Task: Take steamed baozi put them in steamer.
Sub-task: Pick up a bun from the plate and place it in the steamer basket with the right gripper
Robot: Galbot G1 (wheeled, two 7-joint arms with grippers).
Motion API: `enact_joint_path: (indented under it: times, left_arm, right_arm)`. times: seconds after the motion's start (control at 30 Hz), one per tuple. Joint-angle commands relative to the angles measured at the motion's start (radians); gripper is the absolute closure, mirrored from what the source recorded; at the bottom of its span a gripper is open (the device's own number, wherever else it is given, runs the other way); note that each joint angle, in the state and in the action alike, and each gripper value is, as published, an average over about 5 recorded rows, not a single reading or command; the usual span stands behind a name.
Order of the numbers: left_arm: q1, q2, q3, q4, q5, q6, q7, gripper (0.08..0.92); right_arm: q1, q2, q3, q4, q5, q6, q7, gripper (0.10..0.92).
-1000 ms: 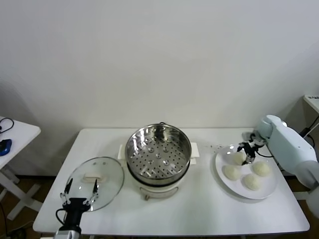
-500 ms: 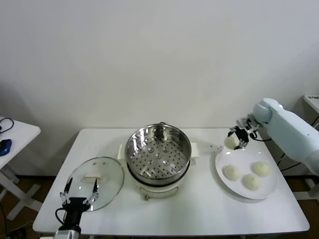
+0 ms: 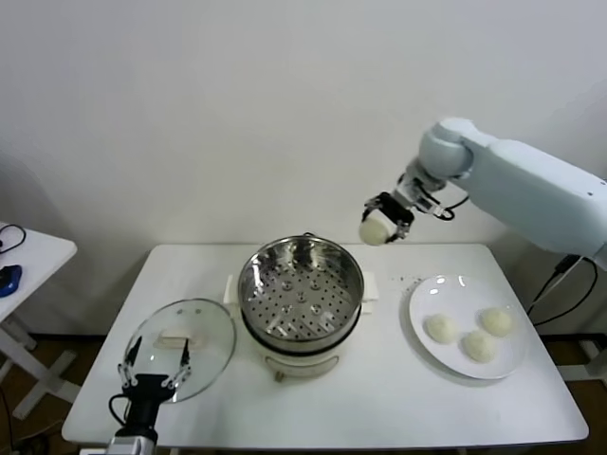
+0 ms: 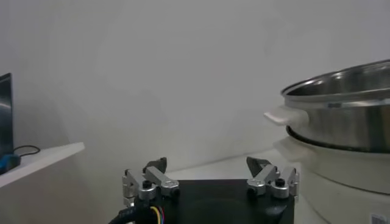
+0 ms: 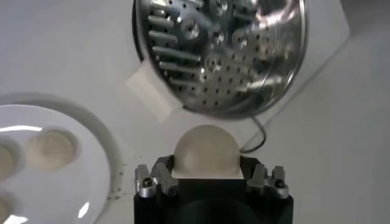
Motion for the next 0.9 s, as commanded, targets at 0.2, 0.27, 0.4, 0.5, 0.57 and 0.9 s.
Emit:
enact_joint_path:
  times: [0.2, 0.27, 0.4, 0.5, 0.57, 0.9]
  left_arm:
    - [0.011, 0.002, -0.005, -0.017, 0.002, 0.003, 0.000, 0.177]
    - [0.014, 0.002, -0.005, -0.019, 0.002, 0.003, 0.000, 0.177]
    - [0.016, 0.001, -0.006, -0.021, 0.002, 0.004, 0.000, 0.177]
    - [0.017, 0.002, -0.007, -0.022, 0.001, 0.005, 0.000, 0.177]
    - [0.019, 0.002, -0.008, -0.021, 0.000, 0.005, 0.000, 0.177]
    - [0.019, 0.002, -0.010, -0.015, -0.002, 0.006, -0.001, 0.177]
  right_arm:
    - [-0.029, 0.250, -0.070, 0.019, -0.180, 0.097, 0.009, 0.321]
    - [-0.067, 0.282, -0.059, -0.014, -0.234, 0.126, 0.014, 0.321]
    - [-0.131, 0.324, -0.036, -0.071, -0.327, 0.172, 0.021, 0.321]
    - [-0.165, 0.342, -0.032, -0.106, -0.381, 0.193, 0.026, 0.321]
    - [-0.184, 0.351, -0.026, -0.127, -0.416, 0.207, 0.029, 0.321]
    - [-0.239, 0.381, 0.010, -0.193, -0.491, 0.242, 0.036, 0.321]
